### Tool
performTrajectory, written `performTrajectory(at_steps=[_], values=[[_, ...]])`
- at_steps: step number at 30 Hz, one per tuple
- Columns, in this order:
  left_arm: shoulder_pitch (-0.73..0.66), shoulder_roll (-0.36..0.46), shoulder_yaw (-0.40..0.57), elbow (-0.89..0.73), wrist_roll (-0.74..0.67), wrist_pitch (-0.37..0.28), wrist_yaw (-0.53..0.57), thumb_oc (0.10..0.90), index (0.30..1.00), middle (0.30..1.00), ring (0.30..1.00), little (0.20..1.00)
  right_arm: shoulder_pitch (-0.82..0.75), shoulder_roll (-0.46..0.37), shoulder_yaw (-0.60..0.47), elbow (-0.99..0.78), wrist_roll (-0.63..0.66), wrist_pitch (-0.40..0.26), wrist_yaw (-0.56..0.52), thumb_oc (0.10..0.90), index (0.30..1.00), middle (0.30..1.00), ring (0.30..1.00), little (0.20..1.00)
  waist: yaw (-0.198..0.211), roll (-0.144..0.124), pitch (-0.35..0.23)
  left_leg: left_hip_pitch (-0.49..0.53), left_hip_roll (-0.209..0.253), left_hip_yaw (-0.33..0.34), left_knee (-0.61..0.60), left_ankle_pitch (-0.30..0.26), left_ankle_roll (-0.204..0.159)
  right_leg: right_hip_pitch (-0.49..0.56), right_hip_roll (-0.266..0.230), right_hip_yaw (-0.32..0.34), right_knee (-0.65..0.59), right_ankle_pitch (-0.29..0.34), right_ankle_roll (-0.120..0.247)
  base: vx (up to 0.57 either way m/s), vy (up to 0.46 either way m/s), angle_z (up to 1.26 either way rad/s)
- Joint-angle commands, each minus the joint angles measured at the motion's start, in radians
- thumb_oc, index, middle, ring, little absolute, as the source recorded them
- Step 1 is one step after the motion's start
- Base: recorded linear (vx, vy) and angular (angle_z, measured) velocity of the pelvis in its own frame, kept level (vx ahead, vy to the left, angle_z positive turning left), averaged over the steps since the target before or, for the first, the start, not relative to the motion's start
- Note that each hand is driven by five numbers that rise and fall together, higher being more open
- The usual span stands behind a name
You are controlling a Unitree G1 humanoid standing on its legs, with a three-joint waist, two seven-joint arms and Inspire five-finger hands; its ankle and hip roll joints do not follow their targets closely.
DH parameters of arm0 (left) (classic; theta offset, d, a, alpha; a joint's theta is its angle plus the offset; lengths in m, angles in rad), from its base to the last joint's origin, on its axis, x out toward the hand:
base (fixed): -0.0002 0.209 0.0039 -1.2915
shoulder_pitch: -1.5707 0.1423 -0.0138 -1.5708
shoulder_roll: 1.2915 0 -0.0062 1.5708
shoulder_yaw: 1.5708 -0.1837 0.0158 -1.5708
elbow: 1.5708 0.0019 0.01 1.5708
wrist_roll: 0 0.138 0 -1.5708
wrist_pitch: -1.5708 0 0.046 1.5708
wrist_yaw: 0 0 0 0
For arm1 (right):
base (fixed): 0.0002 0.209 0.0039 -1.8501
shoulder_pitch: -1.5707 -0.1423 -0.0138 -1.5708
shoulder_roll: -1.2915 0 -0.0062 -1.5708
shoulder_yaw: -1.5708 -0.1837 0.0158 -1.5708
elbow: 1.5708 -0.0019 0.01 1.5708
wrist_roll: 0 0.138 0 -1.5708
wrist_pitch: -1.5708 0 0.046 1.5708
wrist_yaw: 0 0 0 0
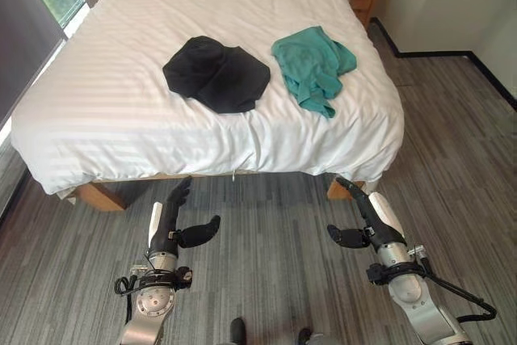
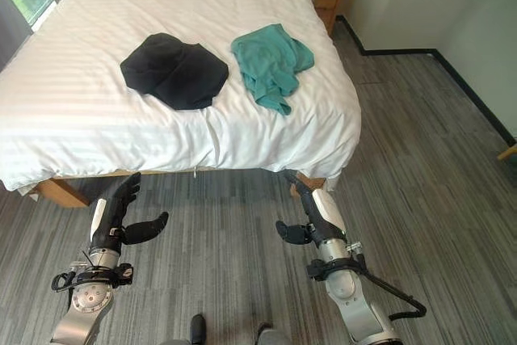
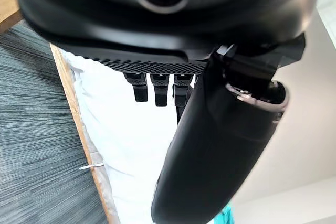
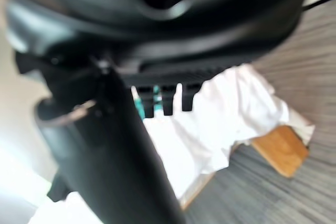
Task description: Pick up bed clothes into laundry basket.
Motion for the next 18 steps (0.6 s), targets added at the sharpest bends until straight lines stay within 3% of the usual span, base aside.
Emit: performTrajectory(at_steps=[1, 2, 3, 5, 7, 8, 10, 12, 13, 14, 16, 18], values=[[-0.078, 0.059, 0.044, -0.083, 0.021, -0.073, 0.027, 0.800, 0.900, 0.900, 0.900, 0.900, -0.072, 0.006, -0.033, -0.111, 0.023, -0.064, -0.042, 0.800, 0.900, 0.900, 0.900, 0.900, 0.000, -0.031, -0.031, 0.090, 0.025, -0.005, 0.003, -0.146, -0.044, -0.010, -0.070, -0.012, -0.238, 0.269, 0.026, 0.45, -0.116, 0.10], [-0.088, 0.059, 0.032, -0.070, 0.021, -0.072, 0.019, 0.800, 0.900, 0.900, 0.900, 0.900, -0.060, 0.007, -0.034, -0.099, 0.040, -0.073, -0.049, 0.800, 0.900, 0.900, 0.900, 0.900, -0.039, -0.057, -0.031, 0.147, 0.011, -0.020, 0.003, -0.208, -0.062, -0.056, 0.008, -0.043, -0.466, 0.263, 0.005, 0.56, -0.161, 0.16], [-0.094, 0.058, 0.028, -0.058, 0.026, -0.071, 0.016, 0.800, 0.900, 0.900, 0.900, 0.900, -0.060, 0.011, -0.029, -0.091, 0.040, -0.072, -0.051, 0.800, 0.900, 0.900, 0.900, 0.900, -0.055, -0.057, -0.035, 0.159, 0.020, -0.034, 0.003, -0.220, -0.070, -0.053, 0.023, -0.070, -0.546, 0.296, 0.005, 0.74, -0.227, 0.38], [-0.115, 0.056, 0.019, -0.045, 0.039, -0.068, 0.019, 0.800, 0.900, 0.900, 0.900, 0.900, -0.060, 0.011, -0.024, -0.078, 0.029, -0.068, -0.056, 0.800, 0.900, 0.900, 0.900, 0.900, -0.084, -0.055, -0.046, 0.204, 0.047, -0.053, 0.003, -0.263, -0.092, -0.083, 0.034, -0.085, -0.605, 0.337, 0.012, 0.50, -0.213, 0.56], [-0.113, 0.056, 0.011, -0.050, 0.037, -0.071, 0.009, 0.800, 0.900, 0.900, 0.900, 0.900, -0.044, 0.011, -0.027, -0.086, 0.025, -0.069, -0.055, 0.800, 0.900, 0.900, 0.900, 0.900, -0.087, -0.049, -0.052, 0.214, 0.064, -0.064, 0.003, -0.278, -0.095, -0.065, 0.041, -0.084, -0.622, 0.323, 0.007, 0.39, -0.184, 0.78], [-0.097, 0.045, -0.010, -0.050, 0.040, -0.074, 0.008, 0.800, 0.900, 0.900, 0.900, 0.900, -0.029, 0.006, -0.025, -0.097, 0.026, -0.072, -0.050, 0.800, 0.900, 0.900, 0.900, 0.900, -0.096, -0.033, -0.068, 0.252, 0.107, -0.066, 0.023, -0.212, -0.122, -0.029, 0.059, -0.063, -0.608, 0.339, -0.024, 0.46, -0.219, 0.55], [-0.086, 0.030, -0.024, -0.058, 0.021, -0.080, -0.009, 0.800, 0.900, 0.900, 0.900, 0.900, -0.028, -0.012, -0.025, -0.093, 0.022, -0.074, -0.048, 0.800, 0.900, 0.900, 0.900, 0.900, -0.086, -0.016, -0.067, 0.173, 0.139, -0.063, 0.235, -0.085, -0.152, 0.046, 0.065, -0.069, -0.620, 0.324, -0.056, 0.44, -0.258, 0.26], [-0.086, 0.033, -0.034, -0.067, -0.001, -0.083, -0.022, 0.800, 0.900, 0.900, 0.900, 0.900, -0.047, -0.030, -0.028, -0.113, 0.032, -0.078, -0.058, 0.800, 0.900, 0.900, 0.900, 0.900, -0.056, -0.042, -0.036, 0.027, 0.116, -0.098, 0.535, 0.042, -0.161, 0.120, 0.061, -0.065, -0.631, 0.298, -0.103, 0.35, -0.336, 0.11], [-0.079, 0.031, -0.047, -0.064, -0.006, -0.089, -0.032, 0.800, 0.900, 0.900, 0.900, 0.900, -0.056, -0.038, -0.028, -0.115, 0.042, -0.079, -0.061, 0.800, 0.900, 0.900, 0.900, 0.900, -0.039, -0.079, -0.029, -0.047, 0.099, -0.062, 0.650, 0.042, -0.151, 0.170, 0.038, -0.049, -0.643, 0.274, -0.120, 0.31, -0.274, -0.31], [-0.080, 0.032, -0.048, -0.063, -0.006, -0.089, -0.032, 0.800, 0.900, 0.900, 0.900, 0.900, -0.056, -0.037, -0.028, -0.115, 0.042, -0.079, -0.061, 0.800, 0.900, 0.900, 0.900, 0.900, -0.036, -0.078, -0.027, -0.053, 0.101, -0.060, 0.664, 0.035, -0.149, 0.168, 0.039, -0.046, -0.641, 0.272, -0.118, 0.38, -0.186, -0.49], [-0.068, 0.029, -0.054, -0.071, -0.006, -0.086, -0.042, 0.800, 0.900, 0.900, 0.900, 0.900, -0.065, -0.052, -0.030, -0.107, 0.032, -0.069, -0.057, 0.800, 0.900, 0.900, 0.900, 0.900, 0.003, -0.098, -0.011, -0.152, 0.061, -0.032, 0.699, -0.028, -0.133, 0.210, 0.021, -0.009, -0.645, 0.248, -0.114, 0.32, -0.013, -0.39], [-0.051, 0.017, -0.057, -0.084, -0.018, -0.089, -0.051, 0.800, 0.900, 0.900, 0.900, 0.900, -0.070, -0.059, -0.031, -0.107, 0.021, -0.061, -0.058, 0.800, 0.900, 0.900, 0.900, 0.900, 0.035, -0.086, -0.007, -0.201, 0.042, 0.005, 0.557, -0.058, -0.119, 0.246, 0.025, 0.020, -0.645, 0.219, -0.097, 0.34, 0.060, -0.44]])
